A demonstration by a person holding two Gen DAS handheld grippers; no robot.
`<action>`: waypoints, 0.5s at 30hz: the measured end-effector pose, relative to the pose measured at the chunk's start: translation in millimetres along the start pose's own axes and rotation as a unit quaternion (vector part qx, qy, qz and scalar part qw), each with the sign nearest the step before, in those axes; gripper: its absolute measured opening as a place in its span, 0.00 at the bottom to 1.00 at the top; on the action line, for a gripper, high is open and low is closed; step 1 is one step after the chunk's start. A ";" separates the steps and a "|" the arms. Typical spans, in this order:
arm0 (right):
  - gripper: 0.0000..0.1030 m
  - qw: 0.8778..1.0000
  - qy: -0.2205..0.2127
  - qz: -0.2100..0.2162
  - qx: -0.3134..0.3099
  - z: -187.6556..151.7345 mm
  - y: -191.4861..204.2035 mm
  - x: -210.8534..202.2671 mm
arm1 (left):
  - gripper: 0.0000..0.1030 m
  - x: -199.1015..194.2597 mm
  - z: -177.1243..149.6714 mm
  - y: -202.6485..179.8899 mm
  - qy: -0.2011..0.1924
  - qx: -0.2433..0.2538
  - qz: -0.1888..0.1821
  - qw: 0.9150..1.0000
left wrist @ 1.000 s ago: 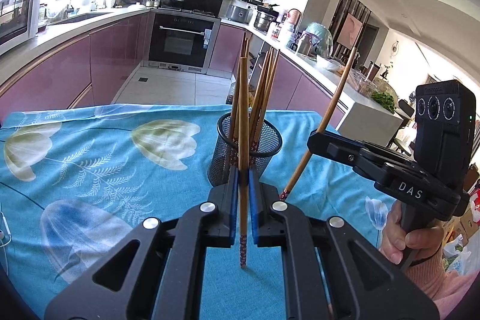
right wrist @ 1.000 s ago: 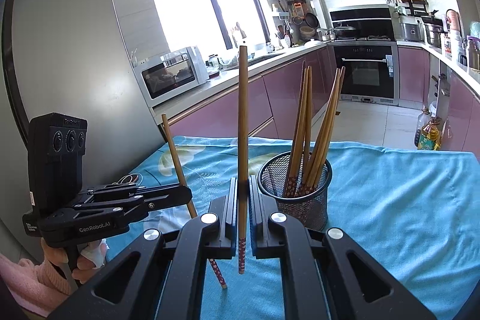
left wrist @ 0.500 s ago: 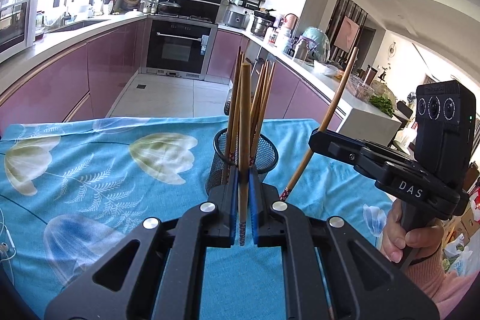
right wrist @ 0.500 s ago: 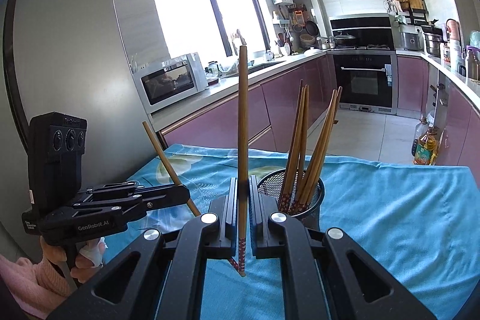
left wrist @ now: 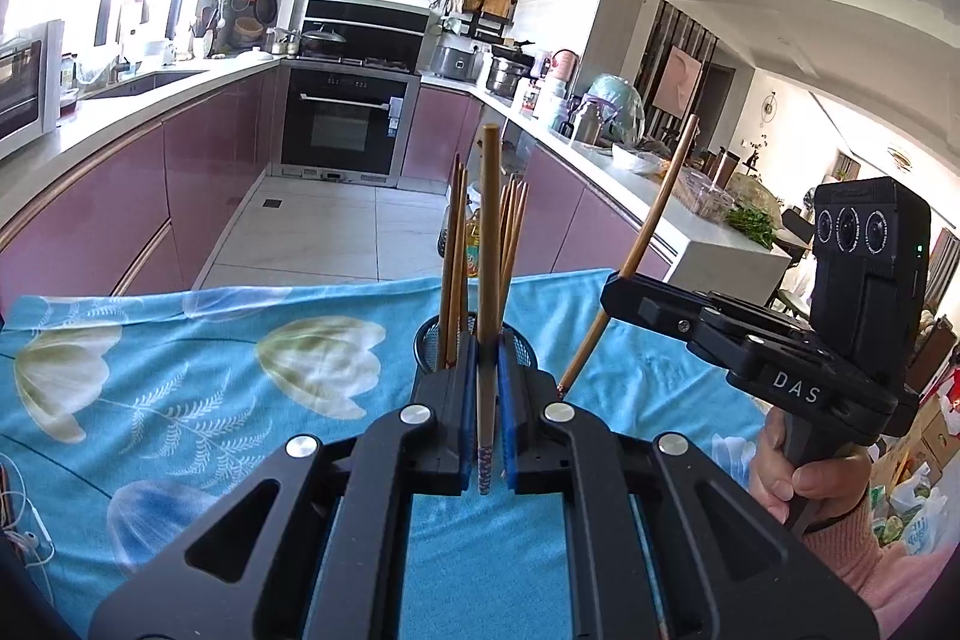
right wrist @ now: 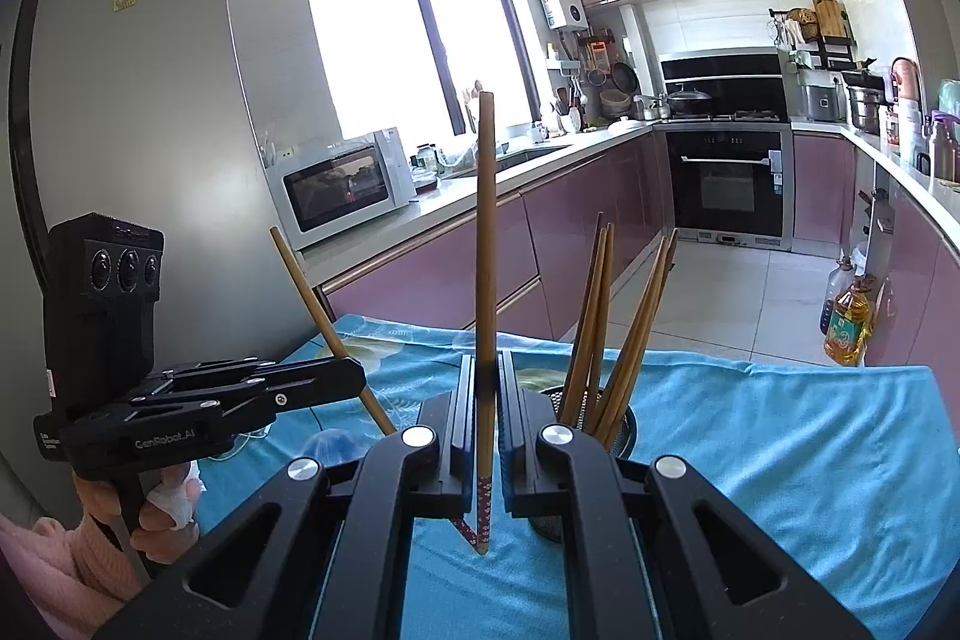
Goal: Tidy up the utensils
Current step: 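Lower both chopsticks into the mesh cup, pushing them down among the others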
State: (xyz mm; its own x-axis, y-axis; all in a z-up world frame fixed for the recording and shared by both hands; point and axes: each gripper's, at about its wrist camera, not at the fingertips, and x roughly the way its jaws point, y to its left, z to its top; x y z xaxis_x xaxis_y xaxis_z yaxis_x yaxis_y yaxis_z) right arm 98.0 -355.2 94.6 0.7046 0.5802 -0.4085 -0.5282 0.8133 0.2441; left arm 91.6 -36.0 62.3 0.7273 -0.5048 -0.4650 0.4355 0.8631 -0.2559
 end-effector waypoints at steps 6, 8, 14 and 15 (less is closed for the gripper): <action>0.06 1.000 -0.008 -0.001 -0.002 8.7 -2.6 -0.4 | 0.07 -8.7 11.3 -7.1 -0.014 0.009 -0.001 1.000; 0.06 1.000 -0.010 -0.002 -0.003 10.9 -2.9 -1.3 | 0.07 -11.2 14.7 -8.7 -0.019 0.010 -0.001 1.000; 0.06 1.000 -0.018 -0.002 0.003 20.2 -7.7 -3.5 | 0.07 -16.0 28.0 -13.1 -0.034 0.013 0.001 0.999; 0.06 1.000 -0.020 -0.003 0.003 21.9 -8.4 -3.4 | 0.07 -16.8 30.0 -14.2 -0.036 0.014 0.001 0.999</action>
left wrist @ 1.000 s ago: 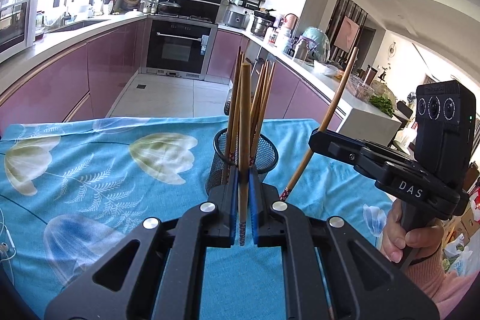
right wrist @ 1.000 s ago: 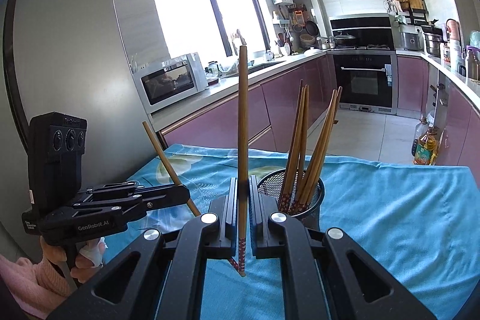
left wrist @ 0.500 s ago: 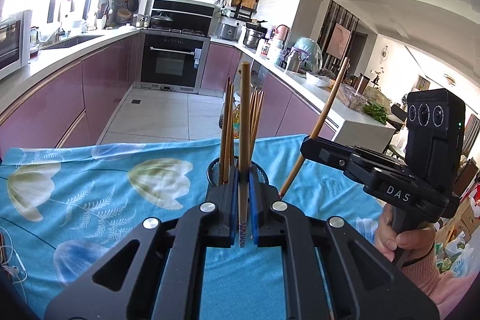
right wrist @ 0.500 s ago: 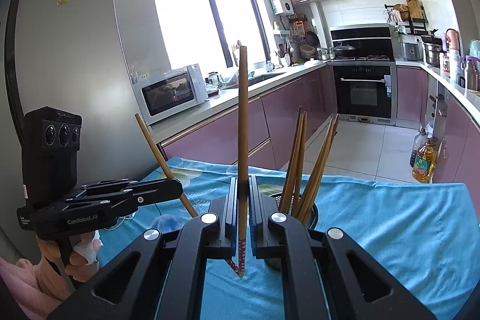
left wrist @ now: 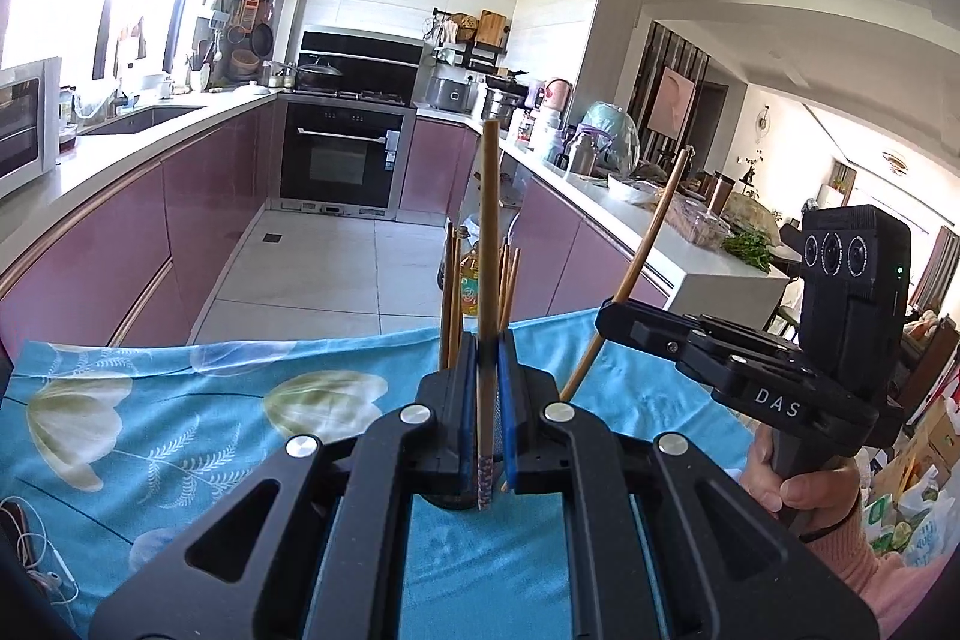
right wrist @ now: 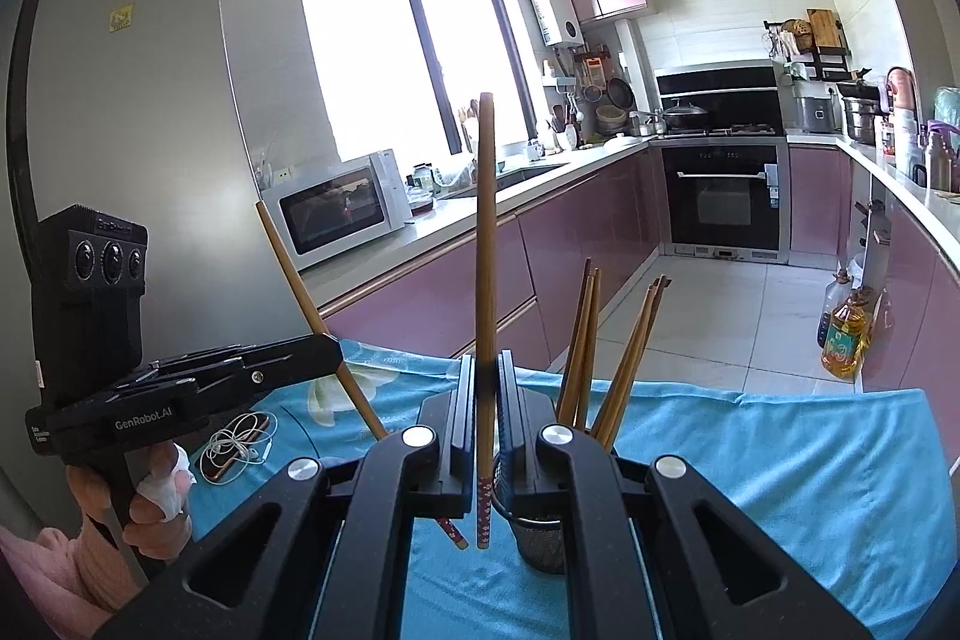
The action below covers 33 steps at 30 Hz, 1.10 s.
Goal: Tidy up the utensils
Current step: 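Lower both chopsticks into the mesh cup, pushing them down among the others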
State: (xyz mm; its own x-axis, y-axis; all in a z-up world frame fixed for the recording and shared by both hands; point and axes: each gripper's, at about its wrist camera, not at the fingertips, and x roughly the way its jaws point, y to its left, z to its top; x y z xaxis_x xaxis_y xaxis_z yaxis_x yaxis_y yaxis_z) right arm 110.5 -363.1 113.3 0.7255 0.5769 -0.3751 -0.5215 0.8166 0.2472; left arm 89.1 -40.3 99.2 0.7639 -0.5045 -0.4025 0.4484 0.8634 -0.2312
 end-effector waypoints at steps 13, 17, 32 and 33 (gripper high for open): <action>0.06 1.000 -0.009 -0.008 0.000 15.0 -6.1 6.9 | 0.07 4.2 25.3 -6.1 -0.019 0.007 0.005 1.000; 0.06 1.000 -0.008 -0.012 0.004 15.5 -9.1 11.0 | 0.07 10.2 29.6 -9.9 -0.021 0.007 0.009 1.000; 0.06 1.000 0.002 -0.023 0.019 11.6 -14.2 25.5 | 0.07 38.3 34.4 -2.4 -0.005 0.001 0.016 1.000; 0.06 1.000 0.003 -0.024 0.019 11.5 -14.5 26.2 | 0.07 39.3 33.9 -2.7 -0.003 0.002 0.017 1.000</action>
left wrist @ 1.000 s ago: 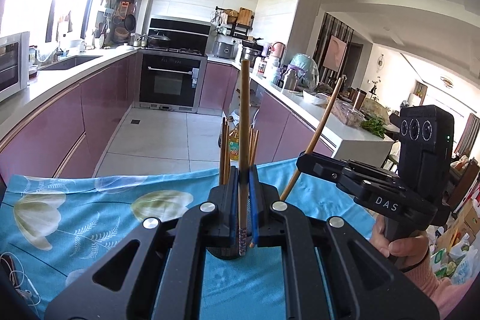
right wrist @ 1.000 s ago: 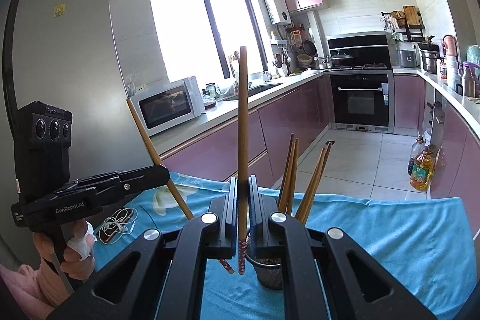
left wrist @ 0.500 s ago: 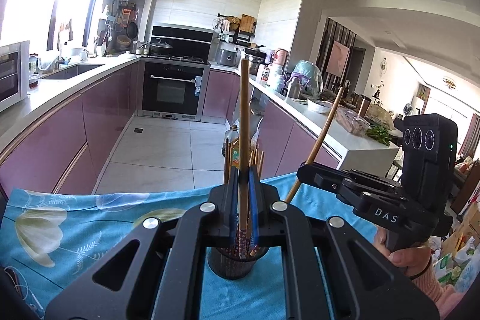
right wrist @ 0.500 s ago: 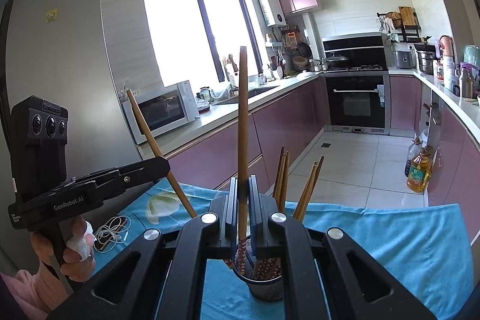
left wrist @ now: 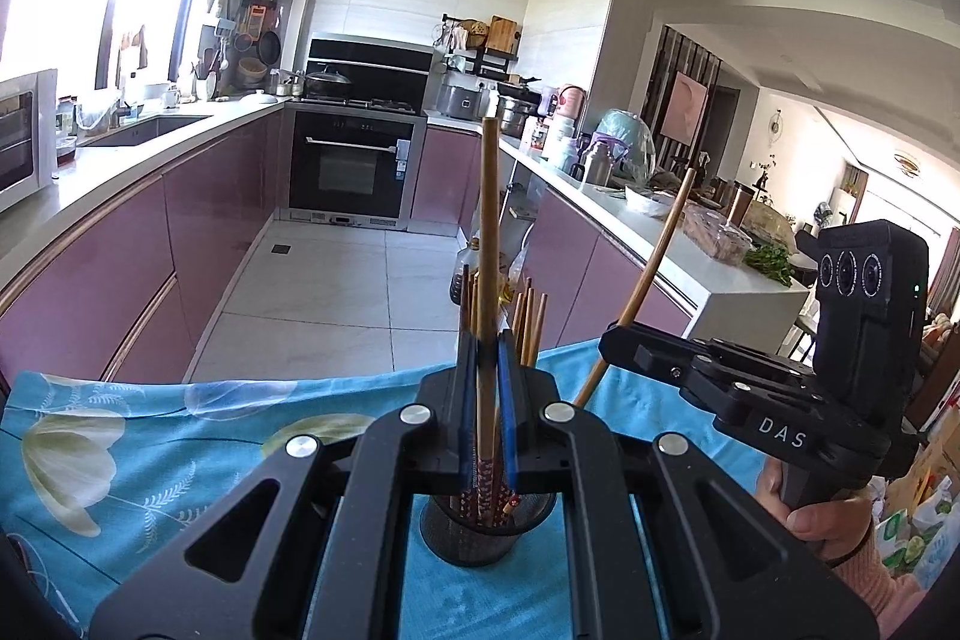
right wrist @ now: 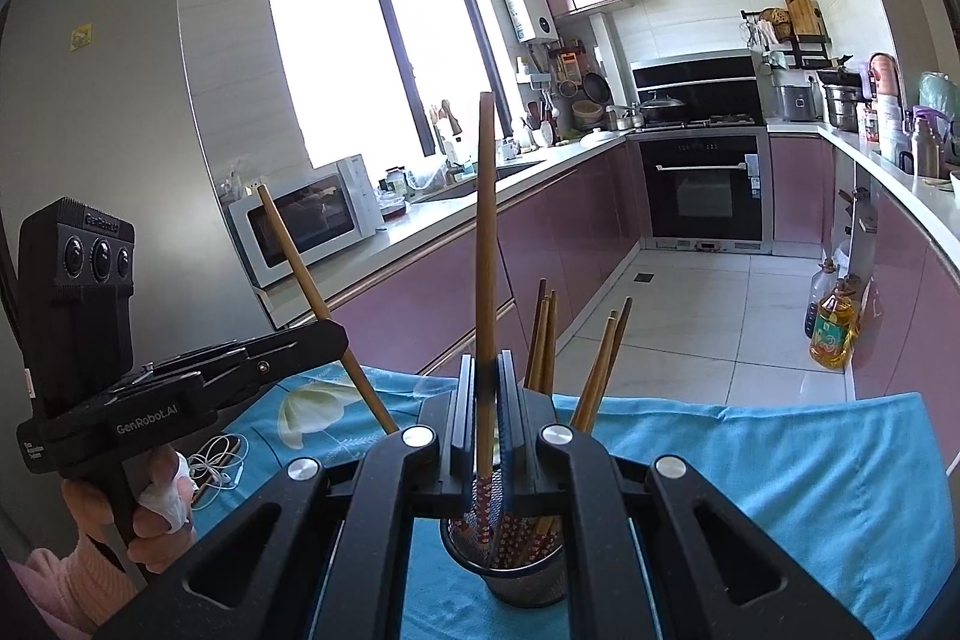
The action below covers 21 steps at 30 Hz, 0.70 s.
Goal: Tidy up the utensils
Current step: 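Lower both chopsticks into the mesh cup, pushing them down among the others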
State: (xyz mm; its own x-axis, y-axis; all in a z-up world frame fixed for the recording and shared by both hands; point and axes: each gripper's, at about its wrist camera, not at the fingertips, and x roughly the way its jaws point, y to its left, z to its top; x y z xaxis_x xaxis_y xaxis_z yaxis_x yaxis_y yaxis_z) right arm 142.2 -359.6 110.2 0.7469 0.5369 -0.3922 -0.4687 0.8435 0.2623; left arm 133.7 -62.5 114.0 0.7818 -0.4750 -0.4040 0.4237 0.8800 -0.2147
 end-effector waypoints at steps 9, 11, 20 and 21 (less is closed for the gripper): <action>0.06 1.000 0.006 -0.002 0.003 -0.6 -2.2 3.0 | 0.07 11.4 -1.4 1.1 0.012 -0.001 0.002 1.000; 0.05 1.000 0.008 -0.003 0.004 -1.5 -2.1 4.1 | 0.07 13.1 -1.8 0.5 0.014 0.000 0.002 1.000; 0.06 1.000 0.014 -0.003 0.008 -4.2 -5.0 7.1 | 0.07 19.5 -3.1 0.3 0.024 -0.001 0.002 1.000; 0.06 1.000 0.015 -0.004 0.008 -4.5 -5.4 7.6 | 0.07 19.9 -3.6 1.3 0.025 -0.001 0.003 1.000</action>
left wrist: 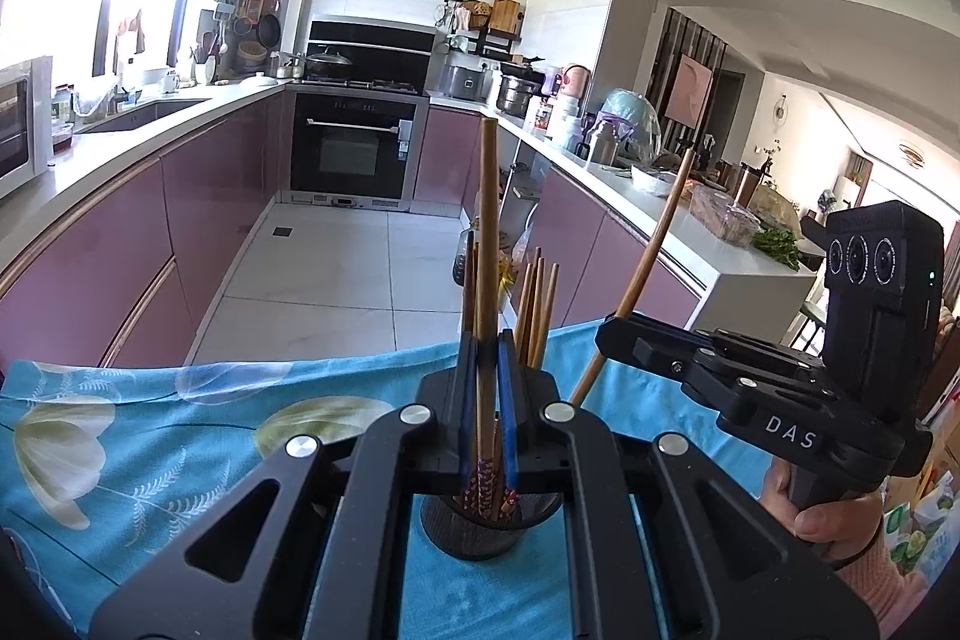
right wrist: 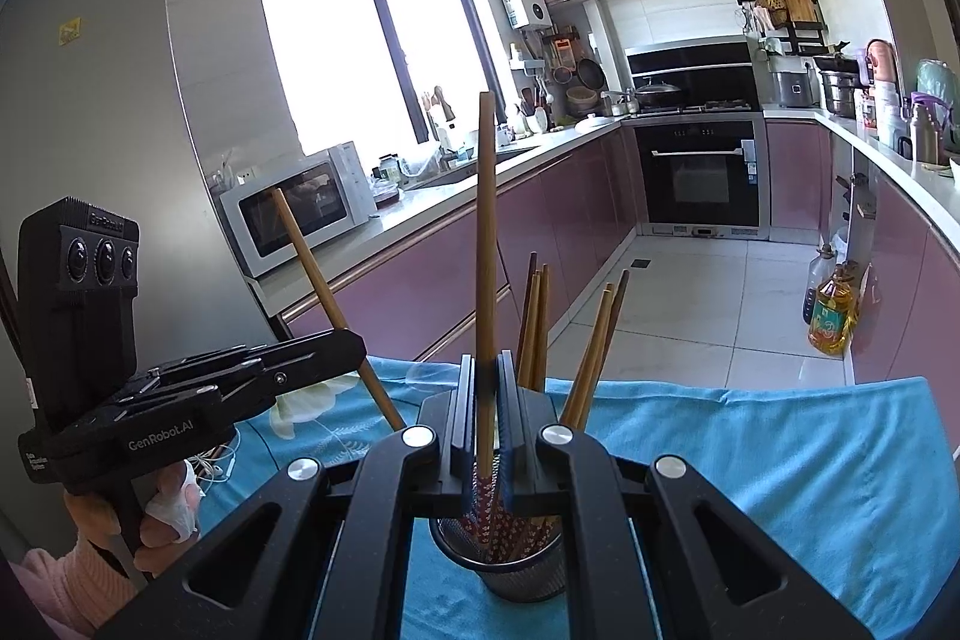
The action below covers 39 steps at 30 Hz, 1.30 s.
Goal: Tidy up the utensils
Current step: 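Lower both chopsticks into the mesh cup, pushing them down among the others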
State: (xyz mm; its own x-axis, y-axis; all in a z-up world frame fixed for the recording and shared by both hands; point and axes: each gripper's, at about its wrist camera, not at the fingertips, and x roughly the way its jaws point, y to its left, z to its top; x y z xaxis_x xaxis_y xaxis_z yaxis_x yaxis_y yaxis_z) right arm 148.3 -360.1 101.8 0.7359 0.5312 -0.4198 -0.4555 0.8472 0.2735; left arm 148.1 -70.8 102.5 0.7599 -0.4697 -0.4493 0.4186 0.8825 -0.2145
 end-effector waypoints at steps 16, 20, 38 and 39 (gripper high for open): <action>0.06 1.000 0.011 -0.001 0.007 -5.4 -2.7 4.2 | 0.07 16.1 -4.2 3.0 0.018 0.003 0.004 1.000; 0.06 1.000 0.013 0.000 0.010 -7.3 -3.6 5.2 | 0.07 18.8 -7.4 3.6 0.021 0.004 0.005 1.000; 0.06 1.000 0.022 0.001 0.016 -15.0 -8.8 13.4 | 0.07 34.6 -12.7 5.1 0.038 0.007 0.009 0.999; 0.06 1.000 0.023 0.001 0.017 -15.7 -9.0 14.0 | 0.07 34.6 -13.8 6.3 0.040 0.008 0.009 0.999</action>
State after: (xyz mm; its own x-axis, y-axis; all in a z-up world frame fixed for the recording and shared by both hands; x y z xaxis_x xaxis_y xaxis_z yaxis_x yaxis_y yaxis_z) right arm 154.9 -360.1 79.9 0.7106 0.5335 -0.4587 -0.4392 0.8457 0.3032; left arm 170.1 -81.2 73.6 0.7257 -0.4498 -0.5206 0.4137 0.8899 -0.1921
